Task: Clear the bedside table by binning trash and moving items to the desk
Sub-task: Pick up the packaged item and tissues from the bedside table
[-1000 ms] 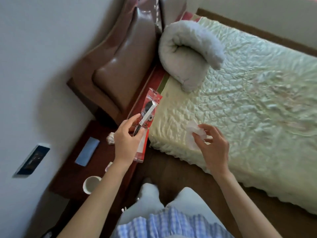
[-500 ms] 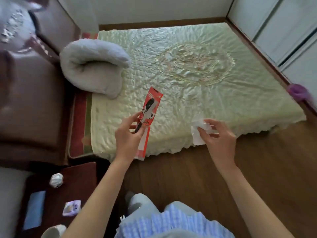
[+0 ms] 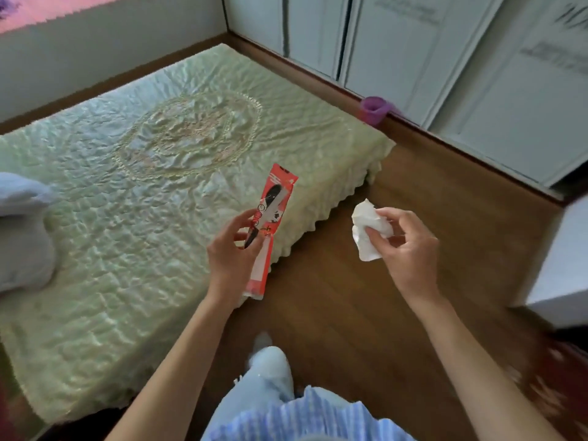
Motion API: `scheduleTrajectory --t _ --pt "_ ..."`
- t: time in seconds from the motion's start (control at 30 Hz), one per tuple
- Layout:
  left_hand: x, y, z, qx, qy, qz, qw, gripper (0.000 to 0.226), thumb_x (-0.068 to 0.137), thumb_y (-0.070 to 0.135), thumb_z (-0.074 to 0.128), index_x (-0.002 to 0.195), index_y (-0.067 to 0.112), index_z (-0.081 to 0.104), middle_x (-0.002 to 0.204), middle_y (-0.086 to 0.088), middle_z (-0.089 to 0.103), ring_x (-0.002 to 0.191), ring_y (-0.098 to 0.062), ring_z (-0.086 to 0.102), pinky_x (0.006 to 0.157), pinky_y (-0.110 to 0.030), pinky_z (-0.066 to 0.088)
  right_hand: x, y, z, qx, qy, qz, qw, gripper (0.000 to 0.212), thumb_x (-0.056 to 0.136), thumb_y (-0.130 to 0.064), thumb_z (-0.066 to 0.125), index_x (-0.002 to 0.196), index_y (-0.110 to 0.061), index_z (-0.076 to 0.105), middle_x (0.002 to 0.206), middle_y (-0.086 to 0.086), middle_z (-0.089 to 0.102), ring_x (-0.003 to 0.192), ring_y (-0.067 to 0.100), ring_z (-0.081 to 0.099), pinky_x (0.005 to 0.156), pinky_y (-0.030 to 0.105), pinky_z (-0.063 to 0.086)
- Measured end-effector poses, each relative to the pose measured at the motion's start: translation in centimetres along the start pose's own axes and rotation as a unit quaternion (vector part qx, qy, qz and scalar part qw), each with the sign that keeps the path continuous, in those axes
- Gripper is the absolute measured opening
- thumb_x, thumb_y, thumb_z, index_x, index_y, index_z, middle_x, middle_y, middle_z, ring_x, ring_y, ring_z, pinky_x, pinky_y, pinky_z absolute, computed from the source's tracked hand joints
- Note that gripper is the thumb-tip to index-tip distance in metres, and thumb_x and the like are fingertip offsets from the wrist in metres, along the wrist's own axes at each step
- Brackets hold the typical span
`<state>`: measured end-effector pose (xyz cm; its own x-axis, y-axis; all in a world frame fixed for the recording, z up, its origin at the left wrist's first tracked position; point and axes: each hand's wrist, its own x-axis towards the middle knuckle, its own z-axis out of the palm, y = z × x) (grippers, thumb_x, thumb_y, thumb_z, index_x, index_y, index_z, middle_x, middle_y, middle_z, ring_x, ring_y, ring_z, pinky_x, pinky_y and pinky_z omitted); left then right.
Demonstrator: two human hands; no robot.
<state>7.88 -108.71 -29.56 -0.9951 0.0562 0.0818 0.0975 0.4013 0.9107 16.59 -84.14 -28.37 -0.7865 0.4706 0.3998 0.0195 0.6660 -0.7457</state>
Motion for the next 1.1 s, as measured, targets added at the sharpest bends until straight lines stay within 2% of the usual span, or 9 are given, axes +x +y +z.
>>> scheduleTrajectory --t 0.07,0.23,0.33,0.53,0.67,0.8,0.9,1.0,1.1 --pt "1.7 1.2 3.0 0.003 -0.034 0.015 0.999 0.041 0.081 0.015 0.071 0.118 0.032 0.062 0.108 0.011 0.066 0.075 0.009 0.058 0.064 -0.018 0.049 1.0 1.8 -1.4 -0.020 0.023 0.019 0.999 0.025 0.079 -0.020 0.075 0.103 -0.020 0.067 0.093 -0.004 0.066 0.075 0.014 0.060 0.068 0.040 0.053" --pt "7.3 3.9 10.5 0.002 -0.113 0.048 0.992 0.041 0.082 0.016 0.070 0.115 0.039 0.061 0.106 0.016 0.064 0.079 0.007 0.060 0.063 -0.014 0.045 5.0 6.2 -3.5 -0.061 0.088 0.049 0.993 0.027 0.077 -0.019 0.076 0.102 -0.019 0.067 0.089 -0.004 0.066 0.073 0.013 0.059 0.065 0.040 0.053" --pt "11.4 5.4 14.9 -0.010 -0.150 0.063 0.987 0.042 0.082 0.017 0.070 0.113 0.043 0.060 0.106 0.016 0.065 0.080 0.003 0.060 0.064 -0.017 0.047 8.6 8.7 -4.0 -0.078 0.115 0.062 0.988 0.027 0.076 -0.020 0.076 0.102 -0.018 0.067 0.091 -0.005 0.066 0.074 0.012 0.059 0.066 0.038 0.053" --pt "20.7 9.0 23.2 -0.017 -0.224 0.082 0.971 0.042 0.082 0.013 0.068 0.115 0.038 0.061 0.103 0.019 0.064 0.079 0.007 0.059 0.063 -0.015 0.044 16.2 12.9 -5.4 -0.153 0.155 0.098 0.971 0.030 0.077 -0.024 0.078 0.105 -0.018 0.067 0.098 -0.005 0.067 0.080 0.003 0.055 0.065 0.026 0.052" --pt "25.6 10.9 28.7 -0.015 -0.260 0.096 0.961 0.043 0.081 0.013 0.069 0.117 0.036 0.061 0.101 0.020 0.064 0.080 0.004 0.060 0.064 -0.015 0.045 20.0 16.4 -6.1 -0.151 0.197 0.115 0.962 0.031 0.076 -0.022 0.079 0.104 -0.013 0.067 0.099 -0.002 0.067 0.084 0.004 0.057 0.067 0.027 0.054" --pt "28.7 11.9 34.3 -0.002 -0.299 0.118 0.947 0.044 0.081 0.015 0.069 0.119 0.035 0.060 0.105 0.018 0.065 0.085 0.001 0.061 0.069 -0.020 0.050 22.9 19.8 -7.4 -0.168 0.210 0.140 0.953 0.033 0.078 -0.025 0.076 0.105 -0.010 0.067 0.102 0.002 0.068 0.087 0.005 0.057 0.066 0.015 0.049" --pt "30.6 12.6 39.2 -0.002 -0.325 0.116 0.939 0.045 0.080 0.013 0.070 0.119 0.033 0.061 0.105 0.016 0.066 0.085 -0.002 0.062 0.071 -0.021 0.052 25.6 22.7 -9.0 -0.178 0.213 0.158 0.948 0.032 0.079 -0.026 0.076 0.106 -0.012 0.066 0.103 0.001 0.068 0.087 0.010 0.061 0.065 0.020 0.051" --pt "32.6 13.8 44.4 -0.001 -0.331 0.124 0.935 0.044 0.080 0.013 0.071 0.119 0.030 0.061 0.103 0.016 0.066 0.083 0.000 0.061 0.069 -0.015 0.048 28.9 26.6 -10.7 -0.176 0.207 0.177 0.946 0.033 0.080 -0.031 0.074 0.108 -0.017 0.065 0.105 -0.002 0.069 0.087 0.011 0.063 0.064 0.026 0.054" --pt "34.5 15.7 49.7 0.005 -0.329 0.130 0.935 0.044 0.081 0.015 0.070 0.121 0.031 0.060 0.107 0.015 0.066 0.083 0.001 0.060 0.066 -0.013 0.046 32.8 30.8 -12.8 -0.175 0.196 0.178 0.948 0.035 0.081 -0.035 0.072 0.111 -0.020 0.064 0.109 -0.004 0.068 0.090 0.006 0.061 0.064 0.019 0.052"
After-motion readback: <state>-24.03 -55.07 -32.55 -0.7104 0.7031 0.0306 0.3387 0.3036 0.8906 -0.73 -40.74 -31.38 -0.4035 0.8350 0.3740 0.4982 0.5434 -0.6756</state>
